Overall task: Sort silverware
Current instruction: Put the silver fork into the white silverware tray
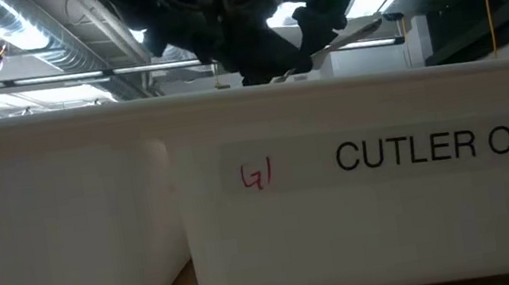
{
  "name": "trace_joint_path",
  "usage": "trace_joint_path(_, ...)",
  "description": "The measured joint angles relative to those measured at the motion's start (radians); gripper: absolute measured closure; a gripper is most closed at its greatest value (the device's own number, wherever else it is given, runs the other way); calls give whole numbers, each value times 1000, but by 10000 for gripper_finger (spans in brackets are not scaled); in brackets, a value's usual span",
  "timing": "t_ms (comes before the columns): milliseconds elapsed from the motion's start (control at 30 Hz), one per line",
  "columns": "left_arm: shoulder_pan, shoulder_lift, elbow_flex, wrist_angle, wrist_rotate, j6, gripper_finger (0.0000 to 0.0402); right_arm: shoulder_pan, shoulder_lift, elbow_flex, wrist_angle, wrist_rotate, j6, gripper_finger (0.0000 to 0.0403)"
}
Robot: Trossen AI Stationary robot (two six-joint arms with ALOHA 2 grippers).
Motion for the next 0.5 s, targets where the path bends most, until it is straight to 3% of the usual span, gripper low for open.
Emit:
trace_joint_path(100, -5, 0, 0, -2, -35, -85, 383, 0, 0, 0, 0, -24, 3, 302)
trace_joint_path(300, 2, 0, 0, -3, -175, -444, 383, 0, 0, 0, -17, -97, 79, 302)
trace_joint_path(500, 10, 0, 0, -2, -490, -737, 383, 0, -42, 0, -84, -59, 265, 302)
